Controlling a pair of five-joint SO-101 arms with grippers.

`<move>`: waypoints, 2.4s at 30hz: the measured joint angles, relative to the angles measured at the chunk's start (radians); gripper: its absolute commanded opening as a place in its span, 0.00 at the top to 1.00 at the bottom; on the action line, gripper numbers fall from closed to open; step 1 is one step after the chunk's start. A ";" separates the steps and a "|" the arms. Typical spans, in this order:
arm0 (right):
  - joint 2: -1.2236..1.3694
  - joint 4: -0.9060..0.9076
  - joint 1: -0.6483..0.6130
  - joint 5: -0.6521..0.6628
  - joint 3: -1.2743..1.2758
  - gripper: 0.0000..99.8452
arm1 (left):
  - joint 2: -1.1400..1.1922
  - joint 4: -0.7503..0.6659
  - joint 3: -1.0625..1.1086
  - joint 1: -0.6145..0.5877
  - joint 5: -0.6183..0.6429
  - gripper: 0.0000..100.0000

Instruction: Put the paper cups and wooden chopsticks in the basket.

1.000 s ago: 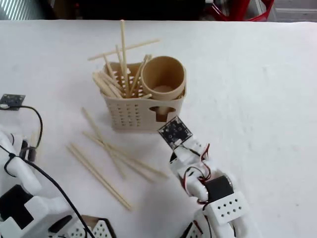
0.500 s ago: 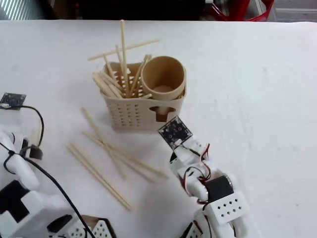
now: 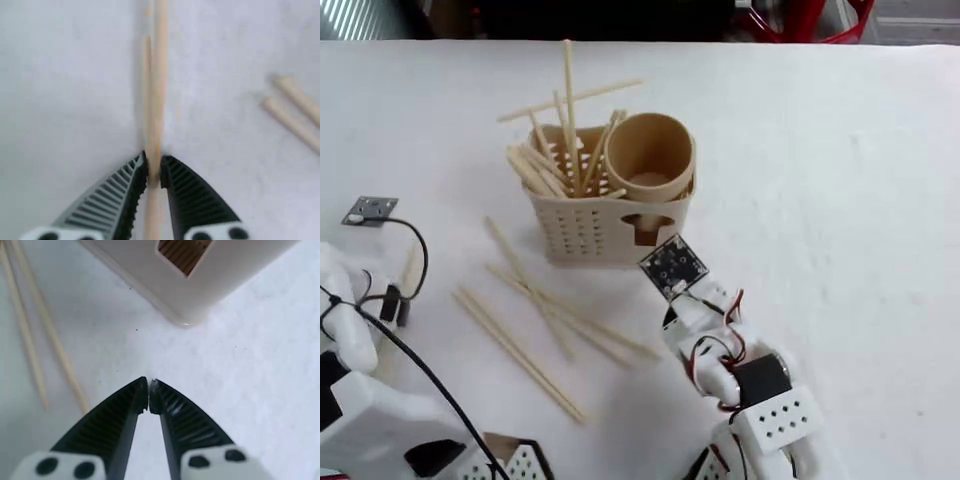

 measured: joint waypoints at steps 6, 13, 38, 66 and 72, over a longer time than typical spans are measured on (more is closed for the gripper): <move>0.000 0.000 0.000 0.000 0.000 0.98 | -0.014 0.098 -0.072 0.000 0.000 0.98; 0.000 0.000 0.000 0.000 0.000 0.98 | -0.167 0.319 -0.245 0.008 0.046 0.98; -0.147 0.084 0.000 0.000 0.000 0.98 | -0.779 0.430 -0.921 0.806 0.608 0.98; -0.423 0.209 0.000 0.000 0.046 0.98 | -0.718 -0.252 -0.431 1.143 0.735 0.98; -0.423 0.209 0.000 0.000 0.046 0.98 | -0.718 -0.328 -0.327 1.082 0.735 0.98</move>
